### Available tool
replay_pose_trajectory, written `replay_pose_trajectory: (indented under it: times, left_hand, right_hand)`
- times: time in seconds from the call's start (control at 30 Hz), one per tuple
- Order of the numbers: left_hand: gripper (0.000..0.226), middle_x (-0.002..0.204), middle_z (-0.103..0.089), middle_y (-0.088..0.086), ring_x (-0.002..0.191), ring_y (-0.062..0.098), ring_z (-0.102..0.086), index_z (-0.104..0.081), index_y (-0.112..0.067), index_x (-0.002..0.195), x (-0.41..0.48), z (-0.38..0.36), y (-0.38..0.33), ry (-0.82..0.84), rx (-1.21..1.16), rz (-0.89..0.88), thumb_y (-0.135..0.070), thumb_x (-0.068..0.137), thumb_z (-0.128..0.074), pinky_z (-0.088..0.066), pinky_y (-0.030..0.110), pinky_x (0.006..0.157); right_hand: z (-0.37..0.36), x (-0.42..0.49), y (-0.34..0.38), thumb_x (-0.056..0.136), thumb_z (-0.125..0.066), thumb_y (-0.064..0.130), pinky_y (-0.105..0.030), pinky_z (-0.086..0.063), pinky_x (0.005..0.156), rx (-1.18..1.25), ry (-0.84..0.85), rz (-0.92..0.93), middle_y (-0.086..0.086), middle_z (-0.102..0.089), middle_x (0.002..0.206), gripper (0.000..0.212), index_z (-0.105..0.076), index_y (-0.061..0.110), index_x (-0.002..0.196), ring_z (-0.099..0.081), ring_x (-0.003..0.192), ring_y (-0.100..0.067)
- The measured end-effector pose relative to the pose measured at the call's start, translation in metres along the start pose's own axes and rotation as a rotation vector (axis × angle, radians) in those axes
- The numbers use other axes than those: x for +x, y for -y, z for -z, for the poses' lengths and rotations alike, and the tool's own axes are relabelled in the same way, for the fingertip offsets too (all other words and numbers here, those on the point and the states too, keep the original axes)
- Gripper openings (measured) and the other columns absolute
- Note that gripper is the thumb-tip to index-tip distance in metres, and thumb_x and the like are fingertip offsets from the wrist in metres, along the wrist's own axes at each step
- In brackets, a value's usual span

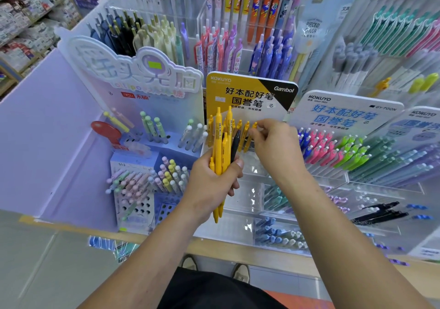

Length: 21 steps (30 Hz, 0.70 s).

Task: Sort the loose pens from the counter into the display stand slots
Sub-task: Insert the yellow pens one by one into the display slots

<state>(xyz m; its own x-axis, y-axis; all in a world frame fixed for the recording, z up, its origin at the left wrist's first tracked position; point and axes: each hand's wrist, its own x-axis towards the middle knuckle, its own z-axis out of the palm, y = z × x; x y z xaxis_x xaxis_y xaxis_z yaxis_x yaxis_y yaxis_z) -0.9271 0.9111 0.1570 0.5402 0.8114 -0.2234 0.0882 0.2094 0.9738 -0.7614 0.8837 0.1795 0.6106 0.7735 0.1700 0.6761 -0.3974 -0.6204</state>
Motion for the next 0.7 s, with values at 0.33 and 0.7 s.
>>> replay_pose_trajectory:
  times: [0.33, 0.7]
  left_hand:
    - [0.012, 0.077, -0.072, 0.015, 0.062, 0.028, -0.061, -0.068, -0.007, 0.109, 0.002, -0.013, -0.006, 0.213, -0.064, 0.022, -0.014, 0.1, -0.071, -0.051, 0.038, 0.055]
    - [0.007, 0.071, -0.069, 0.013, 0.054, 0.023, -0.056, -0.068, -0.008, 0.102, 0.001, -0.017, -0.001, 0.248, -0.031, 0.067, -0.013, 0.099, -0.072, -0.046, 0.033, 0.05]
  right_hand:
    - [0.031, -0.046, 0.006, 0.102, -0.059, 0.011, -0.041, -0.064, 0.082, 0.735, 0.065, -0.225, -0.004, -0.079, 0.095, 0.02, -0.075, 0.021, 0.107, -0.076, 0.092, -0.02]
    - [0.042, -0.038, 0.007, 0.096, -0.07, 0.022, -0.031, -0.06, 0.072, 0.866, 0.184, -0.332, -0.01, -0.079, 0.09, 0.02, -0.076, 0.008, 0.109, -0.076, 0.086, -0.019]
